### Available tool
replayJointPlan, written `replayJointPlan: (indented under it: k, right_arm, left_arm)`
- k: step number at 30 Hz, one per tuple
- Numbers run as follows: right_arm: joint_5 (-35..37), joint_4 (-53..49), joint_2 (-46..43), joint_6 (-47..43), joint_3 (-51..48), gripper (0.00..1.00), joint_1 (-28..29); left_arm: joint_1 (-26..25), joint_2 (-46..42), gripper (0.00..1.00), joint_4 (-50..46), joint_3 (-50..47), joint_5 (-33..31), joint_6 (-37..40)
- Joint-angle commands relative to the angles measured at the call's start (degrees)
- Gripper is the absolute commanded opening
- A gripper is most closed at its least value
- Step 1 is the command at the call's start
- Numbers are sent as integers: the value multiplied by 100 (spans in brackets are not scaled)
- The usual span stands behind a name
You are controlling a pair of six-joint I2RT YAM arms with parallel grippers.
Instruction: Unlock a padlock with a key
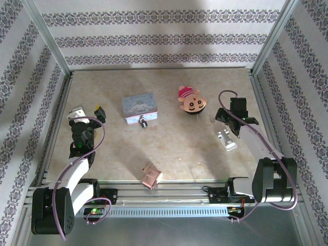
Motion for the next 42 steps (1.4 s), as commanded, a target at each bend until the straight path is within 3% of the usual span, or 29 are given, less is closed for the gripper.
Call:
replayJointPlan:
  k: [1,8,24,42]
  right_arm:
    - [230,-924,432,498,473,75,350]
    - [723,-1636,1753,901,1440,72,938]
    - [699,-1622,3373,1472,2689,59,949]
    - [437,-1358,3534,1683,2302,42,634]
  left_arm:
    - [-17,96,99,-73,91,52,-250]
    - [-19,366,99,165,79,369,-333]
    - [-19,705,99,282,148,777,-339]
    - [-19,699,99,326,89,878,-427]
